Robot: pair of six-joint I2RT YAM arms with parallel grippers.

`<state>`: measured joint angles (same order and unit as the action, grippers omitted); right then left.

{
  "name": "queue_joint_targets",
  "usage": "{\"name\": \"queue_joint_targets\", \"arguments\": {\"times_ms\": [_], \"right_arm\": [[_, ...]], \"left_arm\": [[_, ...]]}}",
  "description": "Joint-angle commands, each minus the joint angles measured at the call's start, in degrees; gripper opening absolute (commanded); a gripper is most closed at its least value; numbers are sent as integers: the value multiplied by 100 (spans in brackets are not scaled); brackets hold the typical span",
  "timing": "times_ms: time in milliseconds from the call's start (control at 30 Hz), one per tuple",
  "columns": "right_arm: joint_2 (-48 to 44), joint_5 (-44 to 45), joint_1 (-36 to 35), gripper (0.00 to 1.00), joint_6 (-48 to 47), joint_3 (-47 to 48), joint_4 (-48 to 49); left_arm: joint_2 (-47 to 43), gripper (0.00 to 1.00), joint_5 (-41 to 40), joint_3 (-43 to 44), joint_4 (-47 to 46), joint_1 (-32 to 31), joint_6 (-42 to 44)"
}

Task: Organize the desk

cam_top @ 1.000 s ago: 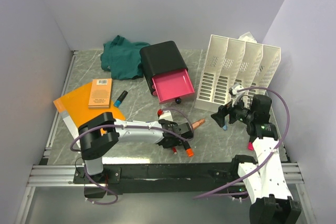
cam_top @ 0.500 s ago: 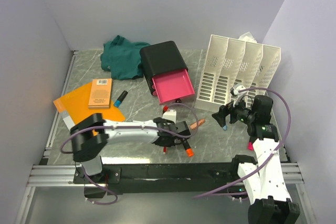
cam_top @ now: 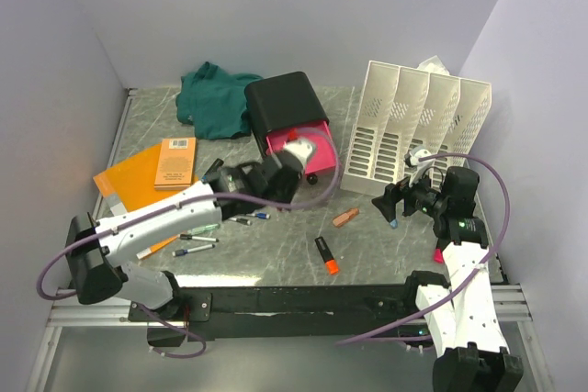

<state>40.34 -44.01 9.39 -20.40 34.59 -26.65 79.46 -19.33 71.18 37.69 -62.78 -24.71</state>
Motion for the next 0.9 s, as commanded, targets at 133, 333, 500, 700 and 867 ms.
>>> {"name": "queue_joint_targets", "arguments": {"times_ms": [133,333,500,700,867], "right_arm": [[-96,-55,90,100,-25,197,82],[-70,-99,125,100,-43,189,81],[-17,-117,134,100,-51,206,55],[-26,-292,186,100,-165,215,-41],[-52,-801,186,100,-507,215,-208]], "left_arm": [[552,3,816,1249,-526,1250,1820],[1439,7,896,1943,-640,1602,2268],[2239,16,835,2576,-667,1647,2409],[2557,64,554,2884,-789,1655,2340],[2172,83,659,2990,-904,1655,1998]]}}
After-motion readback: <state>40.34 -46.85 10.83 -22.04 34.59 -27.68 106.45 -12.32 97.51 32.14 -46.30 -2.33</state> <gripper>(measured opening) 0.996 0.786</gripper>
